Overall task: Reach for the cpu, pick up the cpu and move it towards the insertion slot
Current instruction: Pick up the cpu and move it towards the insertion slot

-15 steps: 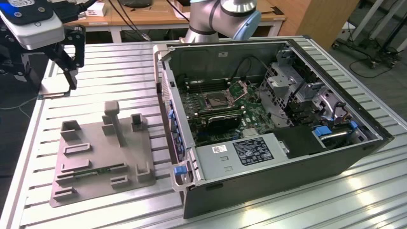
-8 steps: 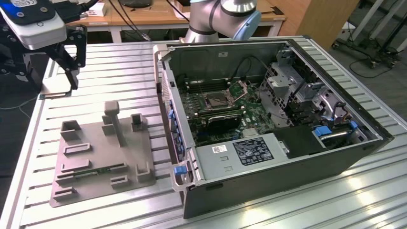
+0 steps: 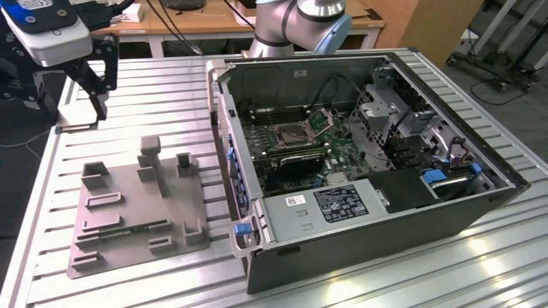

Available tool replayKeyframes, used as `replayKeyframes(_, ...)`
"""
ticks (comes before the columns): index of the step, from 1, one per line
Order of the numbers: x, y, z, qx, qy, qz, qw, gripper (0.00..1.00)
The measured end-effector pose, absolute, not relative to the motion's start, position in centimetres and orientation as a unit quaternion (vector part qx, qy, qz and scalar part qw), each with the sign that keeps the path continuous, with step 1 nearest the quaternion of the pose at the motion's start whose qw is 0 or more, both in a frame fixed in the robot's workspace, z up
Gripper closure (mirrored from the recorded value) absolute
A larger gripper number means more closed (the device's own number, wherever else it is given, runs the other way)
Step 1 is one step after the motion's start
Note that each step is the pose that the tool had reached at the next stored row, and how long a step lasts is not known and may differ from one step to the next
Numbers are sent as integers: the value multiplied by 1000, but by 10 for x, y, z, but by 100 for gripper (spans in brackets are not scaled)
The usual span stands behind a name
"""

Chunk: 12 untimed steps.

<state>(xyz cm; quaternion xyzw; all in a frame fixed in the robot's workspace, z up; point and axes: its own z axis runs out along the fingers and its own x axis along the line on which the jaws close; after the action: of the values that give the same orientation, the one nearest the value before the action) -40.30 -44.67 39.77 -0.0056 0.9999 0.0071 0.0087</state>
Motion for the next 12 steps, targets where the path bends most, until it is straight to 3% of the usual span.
replayKeyframes(12, -398, -447, 398, -6, 1000, 7, 9, 45)
